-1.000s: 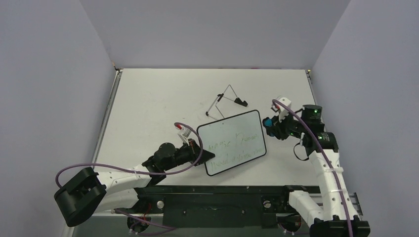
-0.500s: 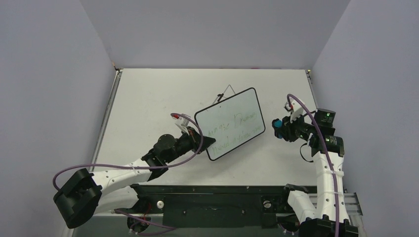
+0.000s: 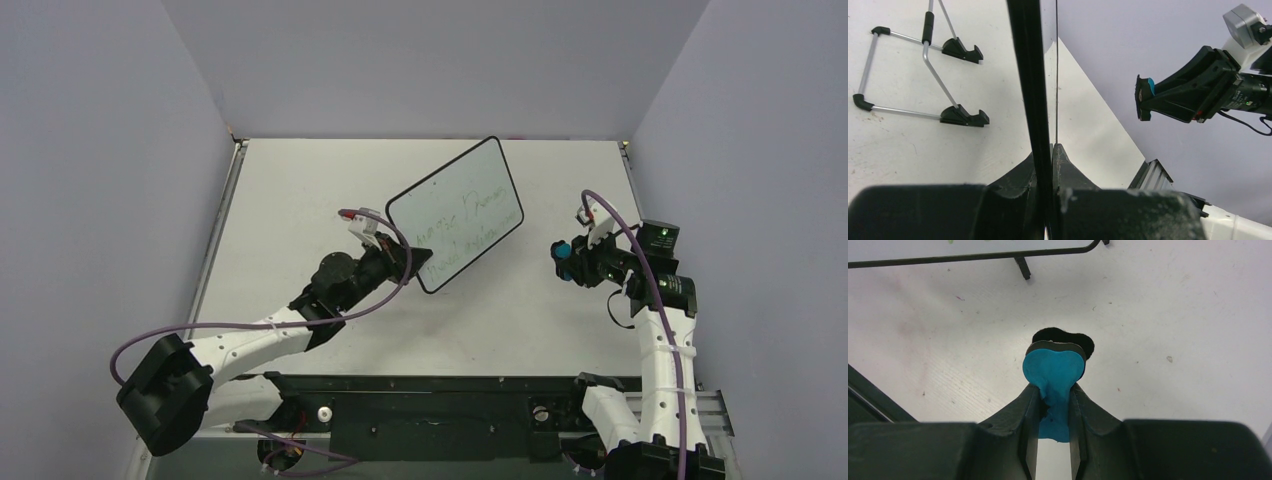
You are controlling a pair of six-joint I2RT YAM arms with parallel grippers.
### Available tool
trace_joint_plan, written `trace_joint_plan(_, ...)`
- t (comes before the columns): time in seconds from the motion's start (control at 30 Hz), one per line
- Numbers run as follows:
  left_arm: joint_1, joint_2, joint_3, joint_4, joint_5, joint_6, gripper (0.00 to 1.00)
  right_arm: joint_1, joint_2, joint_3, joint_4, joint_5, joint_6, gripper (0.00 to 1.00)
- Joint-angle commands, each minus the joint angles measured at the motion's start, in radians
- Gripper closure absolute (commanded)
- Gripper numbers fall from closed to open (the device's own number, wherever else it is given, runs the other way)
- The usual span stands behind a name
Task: Erase the whiteboard
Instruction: Erase the whiteboard, then place the whiteboard eraser at the center of the board.
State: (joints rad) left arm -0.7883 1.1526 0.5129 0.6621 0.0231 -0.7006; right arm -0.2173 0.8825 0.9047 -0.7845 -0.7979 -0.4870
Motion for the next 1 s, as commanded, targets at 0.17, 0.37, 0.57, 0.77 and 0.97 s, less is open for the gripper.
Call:
trace_joint_plan(0.17,0.025,0.048,0.076,0.19,-0.01,0.014,1.0,-0.009,0.008,-0.006,0.008,-0.088,-0.027,1.0)
trace_joint_plan(0.37,0.019,0.083,-0.028,0.284,0.082,-0.056,1.0,0.005,0.013,-0.007,-0.013,-0.113,-0.058,1.0)
trace_joint_plan(0.57,-0.033,0.117,-0.146,0.408,0.142,-0.143,1.0,0.044,0.029,-0.007,-0.013,-0.09,-0.06,1.0)
trace_joint_plan(0.77,-0.047,0.181,-0.187,0.497,0.133,-0.131,1.0,0.075,0.05,-0.01,-0.013,-0.069,-0.064,1.0)
trace_joint_plan(0.97,-0.077,0.2,-0.163,0.45,0.066,0.089,1.0,0.084,0.056,-0.014,-0.014,-0.062,-0.07,1.0)
